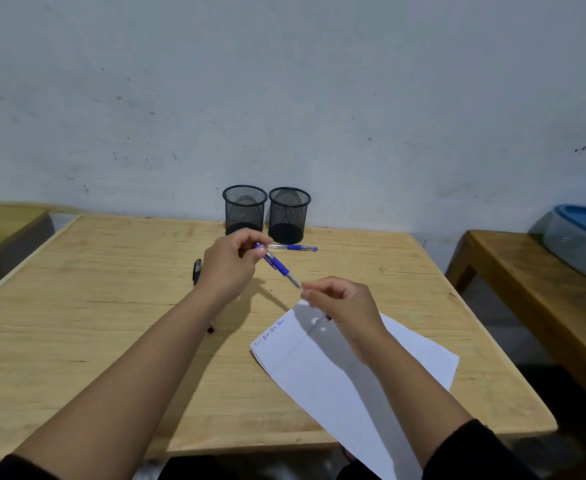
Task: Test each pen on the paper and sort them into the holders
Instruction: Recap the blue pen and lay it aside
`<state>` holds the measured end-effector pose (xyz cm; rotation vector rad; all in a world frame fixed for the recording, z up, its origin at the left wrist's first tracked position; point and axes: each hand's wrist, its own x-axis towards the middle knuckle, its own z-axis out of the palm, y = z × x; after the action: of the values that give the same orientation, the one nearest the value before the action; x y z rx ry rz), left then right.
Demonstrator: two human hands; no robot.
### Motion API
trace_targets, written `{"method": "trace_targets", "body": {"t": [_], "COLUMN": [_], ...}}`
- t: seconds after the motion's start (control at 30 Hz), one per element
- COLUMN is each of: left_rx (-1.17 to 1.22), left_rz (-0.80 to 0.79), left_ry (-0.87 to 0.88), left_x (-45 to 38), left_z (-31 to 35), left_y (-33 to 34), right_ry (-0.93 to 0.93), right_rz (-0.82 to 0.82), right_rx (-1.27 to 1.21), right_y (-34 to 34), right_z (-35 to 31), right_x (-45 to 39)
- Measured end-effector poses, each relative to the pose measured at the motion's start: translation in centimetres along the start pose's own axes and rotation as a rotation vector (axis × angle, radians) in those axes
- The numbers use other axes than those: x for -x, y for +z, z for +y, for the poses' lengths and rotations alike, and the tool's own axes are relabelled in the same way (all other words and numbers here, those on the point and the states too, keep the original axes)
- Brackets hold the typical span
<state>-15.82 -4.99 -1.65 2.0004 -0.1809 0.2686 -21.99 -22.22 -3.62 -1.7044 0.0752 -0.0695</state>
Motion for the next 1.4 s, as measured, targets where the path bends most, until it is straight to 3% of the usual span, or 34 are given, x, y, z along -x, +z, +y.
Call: {"method": "trace_targets", "body": {"t": [0.23,0.5,0.7,1.23,1.4], "left_rx": [-0.021,-0.503,-0.588,-0.811,-0.893], "left_rz": [0.100,-0.106,-0.085,-0.081,-0.045], "left_ry": [-0.045,-0.122,-0.010,0.053,0.105], "left_x": [0.3,0.8,1.7,-1.8,-5.0], "left_z": [-0.1,-5.5,-7.3,-5.2,-4.6], "left_y": [1.3,4.6,5.3,4.2,4.3], "right_ry": [0.034,0.111,0.172,-0.293,-0.380], "right_rz": [-0.005,0.194,0.171,-0.015,0.044], "right_rx": [0.171,0.384,0.583,1.171,1.242], "right_y": [1.7,4.6,6.0,2.7,1.7], "right_z": [-0.2,0.5,1.7,1.4,1.9], "right_x": [-0.8,-4.7,-6.3,-7.0,-10.0]}}
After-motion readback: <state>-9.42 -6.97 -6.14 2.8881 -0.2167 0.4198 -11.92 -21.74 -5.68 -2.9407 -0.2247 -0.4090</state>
